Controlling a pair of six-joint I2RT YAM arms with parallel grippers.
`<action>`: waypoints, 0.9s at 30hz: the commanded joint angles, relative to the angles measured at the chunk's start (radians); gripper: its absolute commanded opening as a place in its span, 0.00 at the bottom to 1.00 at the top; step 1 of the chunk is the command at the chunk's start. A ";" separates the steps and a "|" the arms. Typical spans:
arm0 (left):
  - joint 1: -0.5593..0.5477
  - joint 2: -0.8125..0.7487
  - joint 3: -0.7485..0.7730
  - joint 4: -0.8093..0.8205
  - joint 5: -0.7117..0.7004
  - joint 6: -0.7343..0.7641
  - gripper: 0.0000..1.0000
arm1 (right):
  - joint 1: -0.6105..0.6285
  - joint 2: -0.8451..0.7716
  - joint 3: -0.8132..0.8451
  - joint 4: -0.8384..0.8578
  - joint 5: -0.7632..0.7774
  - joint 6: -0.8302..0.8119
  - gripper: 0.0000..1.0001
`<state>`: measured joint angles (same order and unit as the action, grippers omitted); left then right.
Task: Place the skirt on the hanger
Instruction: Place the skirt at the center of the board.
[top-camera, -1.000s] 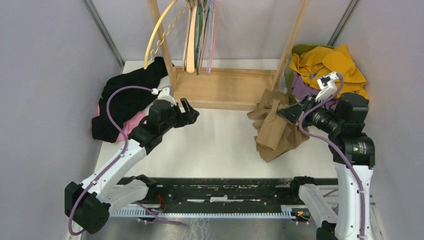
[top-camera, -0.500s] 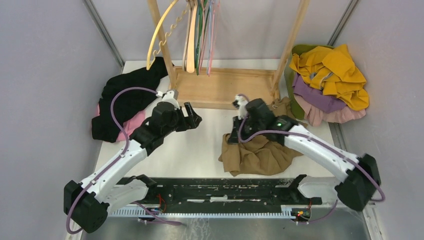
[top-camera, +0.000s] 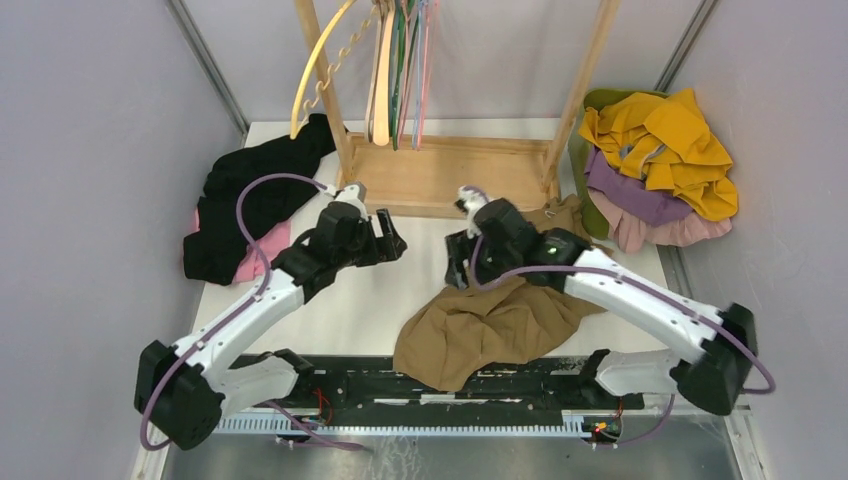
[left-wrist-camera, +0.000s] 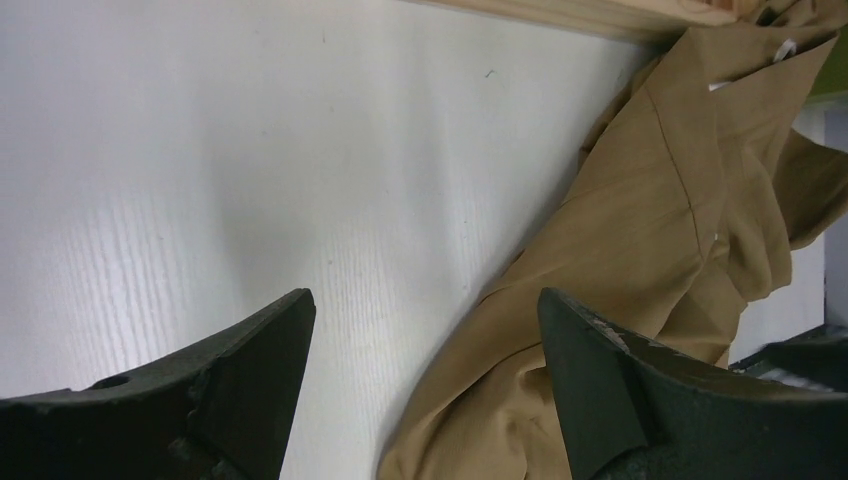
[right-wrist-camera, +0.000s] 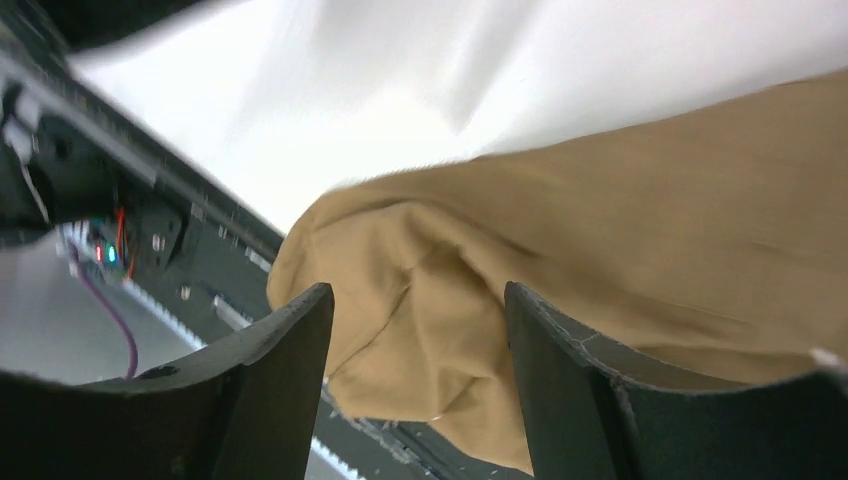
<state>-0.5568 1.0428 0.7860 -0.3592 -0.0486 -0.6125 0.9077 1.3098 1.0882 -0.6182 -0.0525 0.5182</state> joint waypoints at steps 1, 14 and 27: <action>-0.051 0.128 0.114 0.073 0.061 0.016 0.89 | -0.166 -0.146 0.083 -0.141 0.153 -0.032 0.68; -0.464 0.580 0.615 -0.034 -0.156 -0.021 0.93 | -0.656 -0.284 -0.142 -0.116 0.039 -0.041 0.57; -0.546 0.911 0.776 -0.052 -0.139 -0.074 0.94 | -0.868 -0.403 -0.191 -0.172 -0.003 -0.101 0.57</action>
<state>-1.0878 1.9381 1.5002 -0.4252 -0.1421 -0.6418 0.0795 0.9127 0.9024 -0.8043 -0.0109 0.4492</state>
